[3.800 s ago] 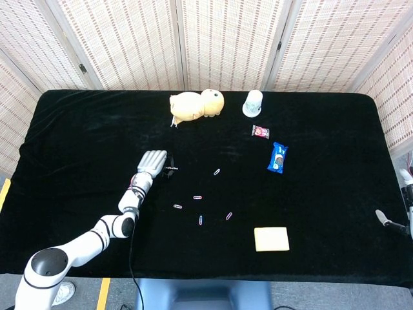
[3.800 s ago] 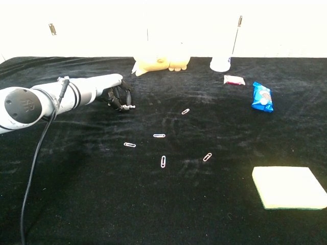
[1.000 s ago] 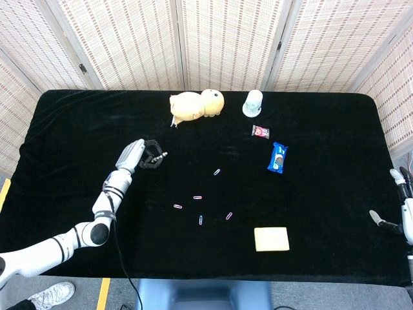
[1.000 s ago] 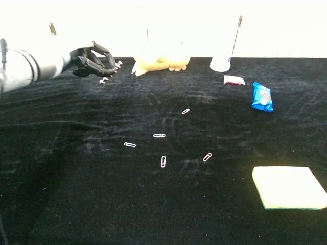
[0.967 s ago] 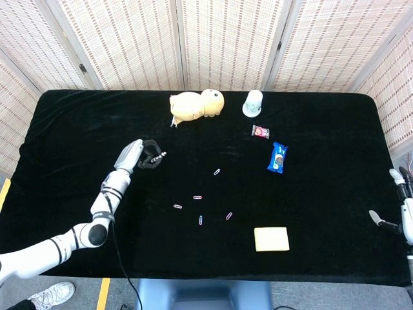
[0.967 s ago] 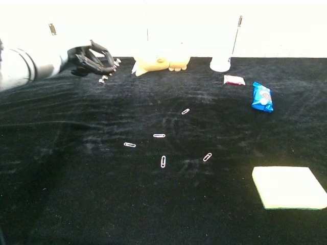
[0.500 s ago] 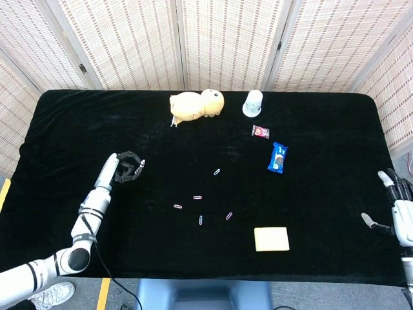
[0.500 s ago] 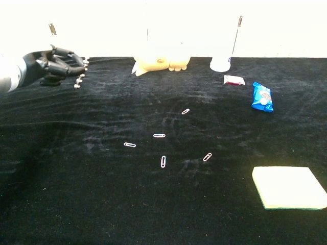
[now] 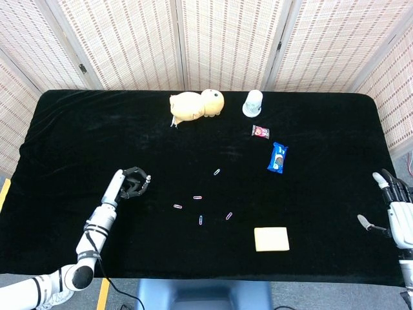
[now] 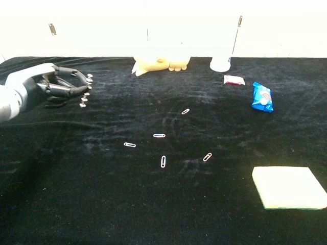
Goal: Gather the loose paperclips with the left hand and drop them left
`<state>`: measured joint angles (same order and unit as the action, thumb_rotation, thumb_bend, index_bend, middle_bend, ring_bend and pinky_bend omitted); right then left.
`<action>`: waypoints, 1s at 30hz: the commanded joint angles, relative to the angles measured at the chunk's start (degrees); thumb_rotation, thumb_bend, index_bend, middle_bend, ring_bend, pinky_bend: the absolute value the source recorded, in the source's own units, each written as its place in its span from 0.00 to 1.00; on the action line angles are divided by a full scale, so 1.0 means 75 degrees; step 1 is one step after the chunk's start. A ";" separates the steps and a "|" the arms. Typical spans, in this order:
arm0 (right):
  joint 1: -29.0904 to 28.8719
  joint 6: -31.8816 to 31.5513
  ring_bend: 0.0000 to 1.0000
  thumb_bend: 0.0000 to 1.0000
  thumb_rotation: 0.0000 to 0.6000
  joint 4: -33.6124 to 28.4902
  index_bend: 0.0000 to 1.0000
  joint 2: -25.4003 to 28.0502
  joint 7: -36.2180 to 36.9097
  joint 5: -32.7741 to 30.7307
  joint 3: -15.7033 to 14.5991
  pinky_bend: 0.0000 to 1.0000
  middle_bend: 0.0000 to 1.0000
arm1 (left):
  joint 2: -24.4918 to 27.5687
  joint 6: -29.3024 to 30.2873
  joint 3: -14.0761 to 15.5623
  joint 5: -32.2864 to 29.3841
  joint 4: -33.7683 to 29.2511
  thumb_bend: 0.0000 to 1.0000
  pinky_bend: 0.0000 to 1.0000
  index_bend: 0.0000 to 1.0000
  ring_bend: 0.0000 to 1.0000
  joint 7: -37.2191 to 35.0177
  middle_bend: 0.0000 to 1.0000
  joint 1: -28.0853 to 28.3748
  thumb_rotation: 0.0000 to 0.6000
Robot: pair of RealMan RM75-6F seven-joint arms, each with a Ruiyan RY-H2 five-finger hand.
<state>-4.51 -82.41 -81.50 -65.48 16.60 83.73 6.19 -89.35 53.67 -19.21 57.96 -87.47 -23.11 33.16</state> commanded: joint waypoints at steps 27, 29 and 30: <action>0.0315 -0.0424 0.05 0.24 1.00 0.0134 0.00 0.0139 0.0610 -0.0151 0.0034 0.01 0.00 | -0.1556 -0.0826 0.0253 0.0349 0.1131 0.46 1.00 0.79 1.00 0.0228 1.00 0.0749 1.00; 0.0338 -0.0438 0.05 0.24 1.00 0.0140 0.00 0.0136 0.0617 -0.0175 0.0037 0.01 0.00 | -0.1619 -0.0909 0.0266 0.0346 0.1242 0.46 1.00 0.79 1.00 0.0194 1.00 0.0780 1.00; 0.0354 -0.0454 0.05 0.24 1.00 0.0143 0.00 0.0133 0.0623 -0.0187 0.0040 0.01 0.00 | -0.1661 -0.0955 0.0279 0.0357 0.1311 0.46 1.00 0.79 1.00 0.0171 1.00 0.0797 1.00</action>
<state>-1.87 -85.80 -80.45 -64.47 21.26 82.35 6.48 -101.51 46.81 -17.18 60.62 -77.98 -21.63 38.94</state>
